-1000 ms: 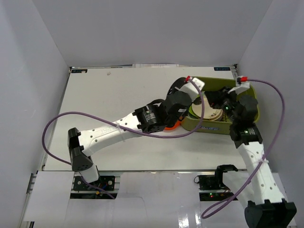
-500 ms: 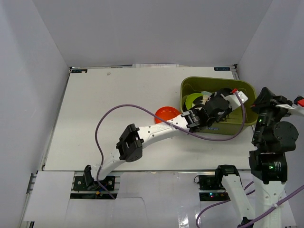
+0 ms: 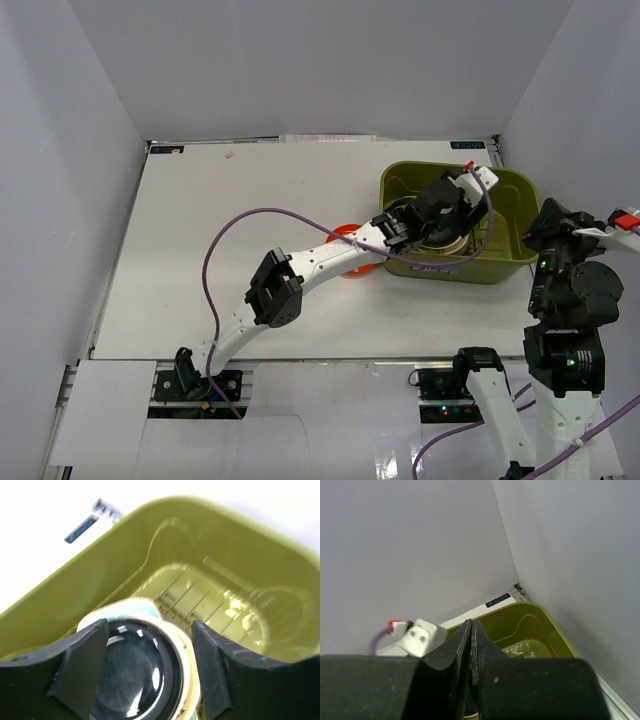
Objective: Place the plates into the plastic bin on the countertop
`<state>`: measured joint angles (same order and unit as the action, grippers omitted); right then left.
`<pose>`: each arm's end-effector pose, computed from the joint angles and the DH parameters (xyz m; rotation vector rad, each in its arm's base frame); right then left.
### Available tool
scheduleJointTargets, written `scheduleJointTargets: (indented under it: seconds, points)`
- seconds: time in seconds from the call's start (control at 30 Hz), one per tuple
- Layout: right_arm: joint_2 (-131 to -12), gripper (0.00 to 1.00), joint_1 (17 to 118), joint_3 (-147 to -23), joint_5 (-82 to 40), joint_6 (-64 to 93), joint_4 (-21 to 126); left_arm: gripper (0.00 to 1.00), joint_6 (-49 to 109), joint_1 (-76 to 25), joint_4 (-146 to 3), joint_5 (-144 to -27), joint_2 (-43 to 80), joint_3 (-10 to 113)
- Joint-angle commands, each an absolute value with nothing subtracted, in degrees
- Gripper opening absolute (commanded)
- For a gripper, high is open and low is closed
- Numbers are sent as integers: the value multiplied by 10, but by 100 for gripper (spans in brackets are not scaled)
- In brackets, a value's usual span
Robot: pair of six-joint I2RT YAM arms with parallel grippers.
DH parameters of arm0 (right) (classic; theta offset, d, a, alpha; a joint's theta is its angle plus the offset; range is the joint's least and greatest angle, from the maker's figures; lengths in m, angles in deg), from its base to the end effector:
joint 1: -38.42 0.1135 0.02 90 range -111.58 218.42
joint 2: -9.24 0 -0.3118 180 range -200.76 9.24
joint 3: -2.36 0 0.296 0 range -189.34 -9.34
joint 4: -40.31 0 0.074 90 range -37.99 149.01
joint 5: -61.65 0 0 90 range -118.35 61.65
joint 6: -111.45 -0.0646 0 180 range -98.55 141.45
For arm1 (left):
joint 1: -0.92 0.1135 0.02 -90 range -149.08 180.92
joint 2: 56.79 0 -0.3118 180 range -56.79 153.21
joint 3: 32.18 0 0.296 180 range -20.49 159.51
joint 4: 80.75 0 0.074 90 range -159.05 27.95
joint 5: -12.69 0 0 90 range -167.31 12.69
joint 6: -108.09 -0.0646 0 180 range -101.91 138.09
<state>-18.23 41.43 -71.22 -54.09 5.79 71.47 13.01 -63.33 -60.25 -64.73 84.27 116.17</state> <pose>0.0776 -0.0240 0.5047 0.5198 1.2310 -0.0183 0.3122 -0.6150 0.3157 0.9052 1.5887 -0.5381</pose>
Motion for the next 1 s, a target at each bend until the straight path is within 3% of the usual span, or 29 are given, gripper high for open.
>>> scheduleJointTargets:
  seconds: [0.0, 0.07, 0.2, 0.33, 0.37, 0.47, 0.6, 0.73, 0.97]
  points:
    - [-182, 8, 414, -699, -514, 56, 708, 80, 168, -628, -648, -701, 717, 1169]
    - [-187, 8, 415, -689, -499, 41, 707, 86, 184, -614, -660, -729, 653, 1115]
    - [-199, 8, 414, -676, -426, 32, 698, 86, 249, -588, -613, -734, 565, 1028]
    - [-230, 20, 414, -670, -295, 40, 701, 81, 417, -506, -602, -698, 418, 789]
    - [-252, 23, 415, -667, -221, 45, 705, 77, 450, -487, -626, -709, 382, 655]
    - [-295, 34, 416, -657, -136, 45, 720, 66, 549, -413, -661, -722, 262, 432]
    - [-293, 43, 420, -594, -103, 23, 677, 67, 605, -346, -664, -755, 215, 293]
    - [-296, 43, 425, -582, -80, 16, 666, 69, 609, -324, -704, -796, 263, 260]
    - [-291, 43, 438, -553, -71, 5, 660, 68, 594, -323, -753, -869, 408, 319]
